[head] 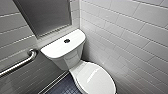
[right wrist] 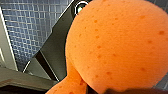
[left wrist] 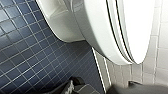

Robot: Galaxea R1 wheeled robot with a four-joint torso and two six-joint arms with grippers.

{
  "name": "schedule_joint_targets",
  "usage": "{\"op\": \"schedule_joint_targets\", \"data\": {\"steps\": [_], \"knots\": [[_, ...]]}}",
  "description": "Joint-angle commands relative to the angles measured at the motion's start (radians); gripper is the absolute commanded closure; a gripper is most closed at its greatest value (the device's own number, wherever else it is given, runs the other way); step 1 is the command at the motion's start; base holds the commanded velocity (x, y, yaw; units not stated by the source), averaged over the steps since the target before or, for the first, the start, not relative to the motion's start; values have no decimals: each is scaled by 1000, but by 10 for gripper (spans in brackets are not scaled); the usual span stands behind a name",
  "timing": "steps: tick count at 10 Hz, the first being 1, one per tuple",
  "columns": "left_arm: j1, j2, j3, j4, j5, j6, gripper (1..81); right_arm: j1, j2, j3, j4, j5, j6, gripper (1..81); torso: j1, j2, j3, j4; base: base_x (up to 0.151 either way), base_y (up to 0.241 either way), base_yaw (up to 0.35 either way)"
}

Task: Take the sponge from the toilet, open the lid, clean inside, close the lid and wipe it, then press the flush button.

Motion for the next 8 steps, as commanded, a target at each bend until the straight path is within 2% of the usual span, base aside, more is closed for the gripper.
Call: {"op": "schedule_joint_targets", "data": {"steps": [1, 3, 6, 8], "knots": [[-68, 10, 48, -7, 54, -2, 10, -2, -36, 18, -19, -71, -2, 811, 0, 0, 0, 0, 0, 0, 0], [-114, 59, 15, -21, 46, -6, 10, -4, -24, 15, -18, -71, 0, 811, 0, 0, 0, 0, 0, 0, 0], [-185, 134, -27, -51, 41, -112, 10, -8, -15, 4, -18, -71, 0, 811, 0, 0, 0, 0, 0, 0, 0], [-194, 164, -39, -53, -22, -169, 10, -7, -7, 4, -18, -71, 0, 811, 0, 0, 0, 0, 0, 0, 0]]}}
